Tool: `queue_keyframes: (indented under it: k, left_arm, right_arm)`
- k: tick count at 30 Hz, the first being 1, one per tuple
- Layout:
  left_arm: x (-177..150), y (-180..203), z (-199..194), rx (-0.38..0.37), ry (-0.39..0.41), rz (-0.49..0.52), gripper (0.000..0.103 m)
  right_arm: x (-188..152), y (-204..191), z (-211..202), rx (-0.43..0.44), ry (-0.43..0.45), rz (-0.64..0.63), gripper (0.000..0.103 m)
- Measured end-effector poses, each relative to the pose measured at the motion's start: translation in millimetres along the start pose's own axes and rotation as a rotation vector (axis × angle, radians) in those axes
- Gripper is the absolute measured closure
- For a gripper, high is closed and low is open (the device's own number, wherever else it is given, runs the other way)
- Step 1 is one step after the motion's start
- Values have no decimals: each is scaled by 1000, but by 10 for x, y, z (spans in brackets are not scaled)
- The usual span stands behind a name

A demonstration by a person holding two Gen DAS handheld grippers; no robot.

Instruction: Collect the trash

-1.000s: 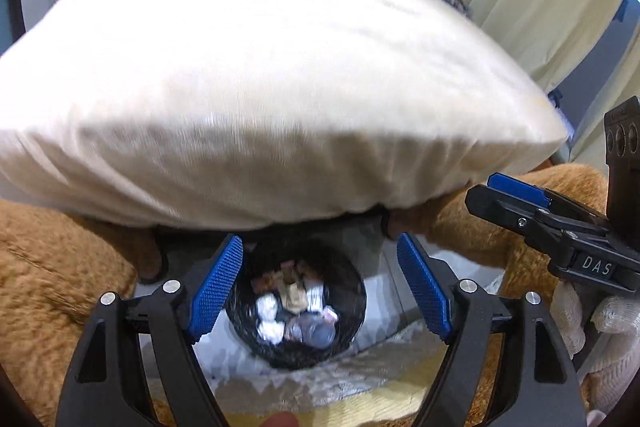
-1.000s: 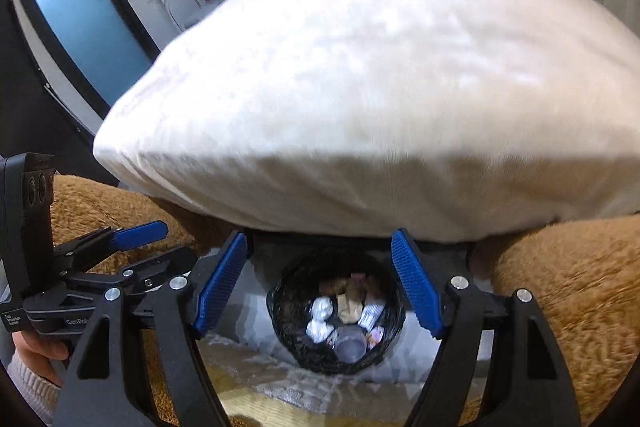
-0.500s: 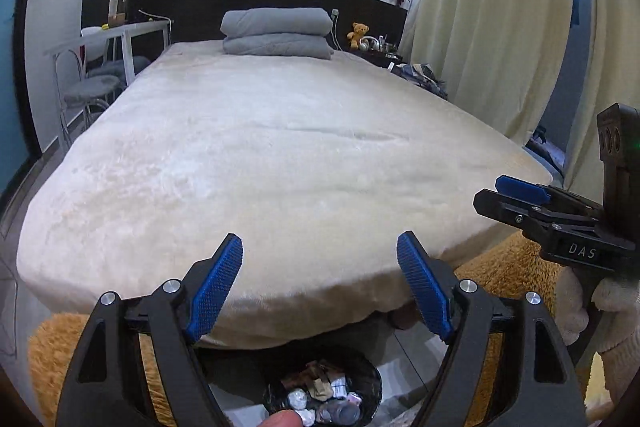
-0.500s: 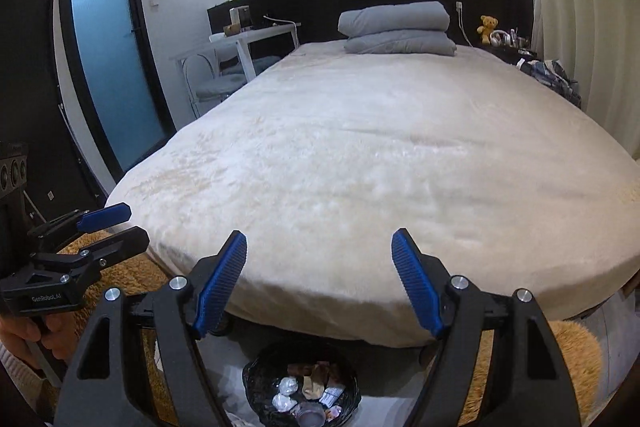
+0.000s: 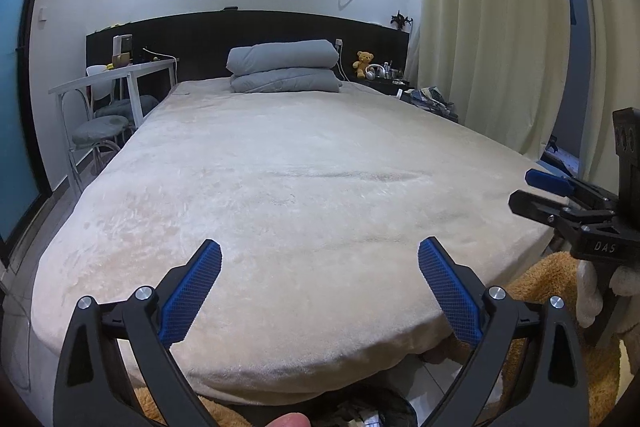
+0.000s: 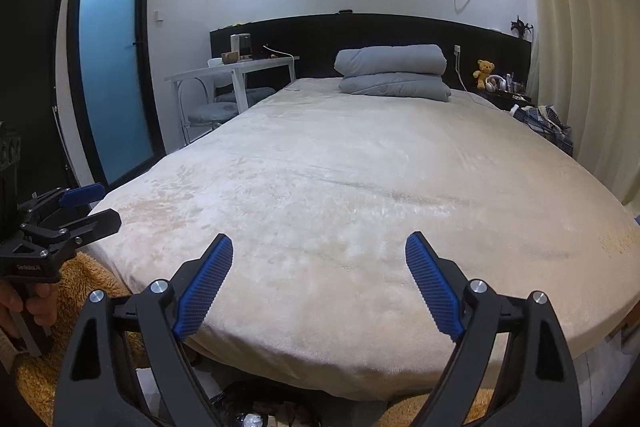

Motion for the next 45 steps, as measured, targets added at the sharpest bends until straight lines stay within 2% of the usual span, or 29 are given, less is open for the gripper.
queue_keyframes:
  k: [2, 4, 14, 45]
  left_arm:
    - [-8, -18, 67, -6, -23, -19, 6]
    - [0, -19, 66, -15, -6, -22, 6]
    - [-79, 11, 87, 16, 14, -2, 6]
    - [-118, 41, 49, 16, 31, 12, 6]
  right_arm:
    - [26, -20, 27, -30, 27, -68, 16]
    - [24, -18, 72, -28, 48, -91, 16]
    - [-105, 157, 208, 6, 29, 34, 16]
    - [-136, 115, 217, -21, 22, 20, 16]
Point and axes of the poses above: each gripper's, at about its wrist camera, not at the fingertips, and z roughly the way its jaws point, y to its right, x to its top, the point moved 3 cm from there along z, roughly the way its jaws point, and after that the axes turned 9 degrees about -z, right-handed, at the moved point
